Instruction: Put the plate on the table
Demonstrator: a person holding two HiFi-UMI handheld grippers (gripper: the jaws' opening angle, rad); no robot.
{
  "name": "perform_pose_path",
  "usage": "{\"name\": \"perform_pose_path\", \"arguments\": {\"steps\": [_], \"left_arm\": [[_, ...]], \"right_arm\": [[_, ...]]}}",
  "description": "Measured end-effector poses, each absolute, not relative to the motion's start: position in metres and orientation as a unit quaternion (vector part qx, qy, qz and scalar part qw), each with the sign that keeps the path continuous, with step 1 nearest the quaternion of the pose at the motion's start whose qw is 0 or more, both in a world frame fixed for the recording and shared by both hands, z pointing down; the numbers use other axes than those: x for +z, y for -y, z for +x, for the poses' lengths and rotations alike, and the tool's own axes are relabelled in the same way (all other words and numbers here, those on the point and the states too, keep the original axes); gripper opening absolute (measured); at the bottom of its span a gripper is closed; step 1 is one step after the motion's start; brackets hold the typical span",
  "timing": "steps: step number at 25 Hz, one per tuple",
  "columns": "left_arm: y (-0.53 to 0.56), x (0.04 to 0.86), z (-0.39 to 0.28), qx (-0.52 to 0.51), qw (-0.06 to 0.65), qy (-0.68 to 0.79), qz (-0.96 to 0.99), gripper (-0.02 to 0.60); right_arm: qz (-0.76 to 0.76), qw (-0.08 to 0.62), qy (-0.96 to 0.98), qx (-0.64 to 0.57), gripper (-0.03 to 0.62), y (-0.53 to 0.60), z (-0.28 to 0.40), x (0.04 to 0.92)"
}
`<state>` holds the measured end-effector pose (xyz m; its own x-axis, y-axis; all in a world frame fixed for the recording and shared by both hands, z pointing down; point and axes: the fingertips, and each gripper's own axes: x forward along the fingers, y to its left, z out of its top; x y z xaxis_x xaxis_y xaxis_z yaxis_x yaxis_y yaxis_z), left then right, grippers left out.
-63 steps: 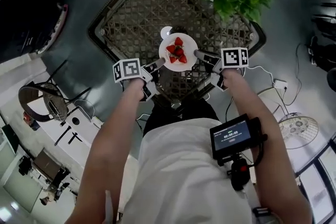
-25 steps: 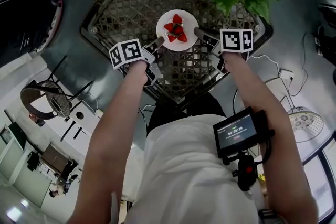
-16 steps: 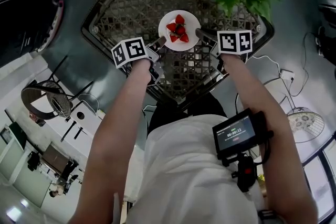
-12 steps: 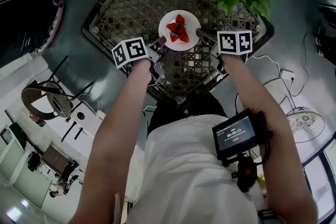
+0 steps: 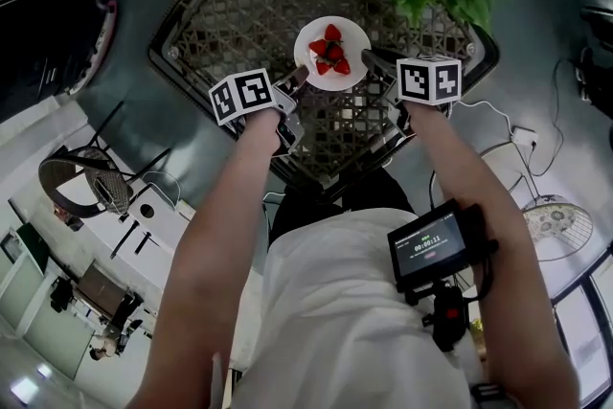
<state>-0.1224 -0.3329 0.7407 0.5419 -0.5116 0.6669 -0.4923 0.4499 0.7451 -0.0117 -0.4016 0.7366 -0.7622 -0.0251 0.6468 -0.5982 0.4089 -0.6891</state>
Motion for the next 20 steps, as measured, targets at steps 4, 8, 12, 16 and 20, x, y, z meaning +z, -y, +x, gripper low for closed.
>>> {"name": "perform_pose_path", "arguments": {"steps": [4, 8, 12, 16, 20], "left_arm": [[0.333, 0.740, -0.121, -0.003, 0.700, 0.479, 0.531, 0.017], [0.333, 0.737, -0.121, 0.002, 0.692, 0.481, 0.538, 0.033], [0.334, 0.734, -0.119, 0.005, 0.684, 0.484, 0.546, 0.078], [0.329, 0.734, -0.123, 0.050, 0.666, 0.497, 0.554, 0.083], [0.326, 0.729, -0.128, 0.059, 0.655, 0.510, 0.554, 0.089]], "right_arm": [[0.192, 0.276, 0.790, 0.512, 0.109, 0.402, -0.018, 0.733], [0.204, 0.305, 0.795, 0.483, 0.130, 0.405, -0.017, 0.735], [0.231, 0.342, 0.807, 0.421, 0.130, 0.409, -0.008, 0.736], [0.228, 0.341, 0.811, 0.418, 0.130, 0.407, -0.008, 0.735], [0.242, 0.328, 0.805, 0.432, 0.130, 0.409, -0.001, 0.733]]}}
